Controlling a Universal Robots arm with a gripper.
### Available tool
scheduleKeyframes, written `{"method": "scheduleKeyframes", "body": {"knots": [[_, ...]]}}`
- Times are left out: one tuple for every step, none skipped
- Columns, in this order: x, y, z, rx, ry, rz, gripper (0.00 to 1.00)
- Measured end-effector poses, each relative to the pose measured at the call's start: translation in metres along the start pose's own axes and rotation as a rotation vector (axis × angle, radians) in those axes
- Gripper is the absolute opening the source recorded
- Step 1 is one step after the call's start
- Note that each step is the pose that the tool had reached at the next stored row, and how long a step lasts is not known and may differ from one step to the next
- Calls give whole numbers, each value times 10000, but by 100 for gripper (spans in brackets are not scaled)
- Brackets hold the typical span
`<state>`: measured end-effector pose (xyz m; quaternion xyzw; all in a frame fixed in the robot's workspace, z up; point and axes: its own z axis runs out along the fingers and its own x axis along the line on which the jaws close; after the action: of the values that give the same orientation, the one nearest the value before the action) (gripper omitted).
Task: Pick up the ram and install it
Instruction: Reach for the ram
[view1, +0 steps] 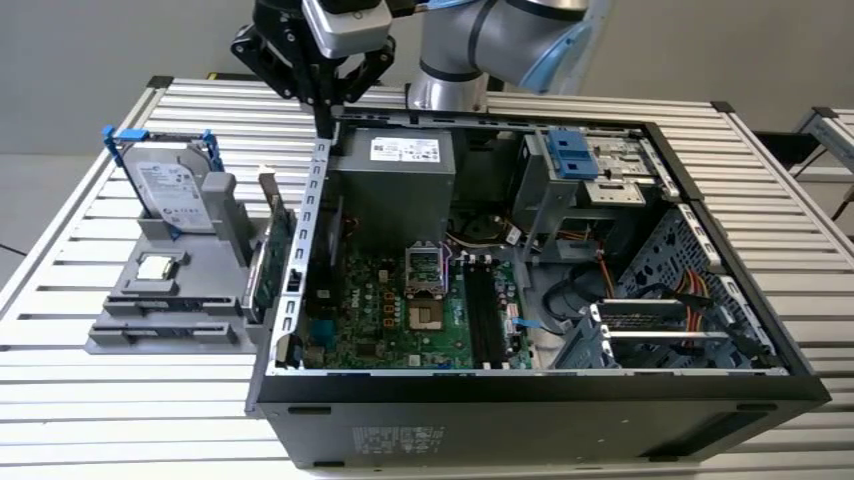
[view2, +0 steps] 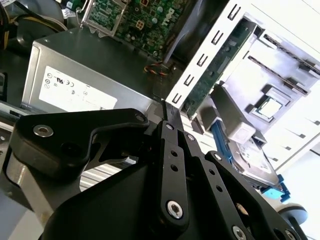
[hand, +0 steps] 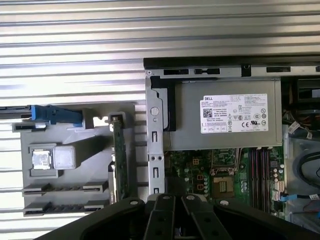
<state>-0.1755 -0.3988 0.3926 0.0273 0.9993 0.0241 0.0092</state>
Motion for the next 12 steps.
{"method": "scheduleKeyframes", "body": {"knots": [[12, -1, 0, 0, 1, -20, 0], [24, -1, 0, -1, 2, -40, 0], [39, -2, -1, -1, 3, -58, 0], [57, -3, -1, -1, 4, -74, 0], [74, -4, -2, -1, 4, -82, 0], [90, -5, -2, -1, 4, -86, 0], [103, -6, -2, -2, 4, -90, 0], [116, -6, -2, -2, 5, -97, 0], [129, -7, -3, -1, 5, -103, 0], [141, -8, -3, -2, 5, -110, 0], [154, -8, -3, -2, 6, -117, 0], [166, -9, -3, -2, 6, -124, 0]]}}
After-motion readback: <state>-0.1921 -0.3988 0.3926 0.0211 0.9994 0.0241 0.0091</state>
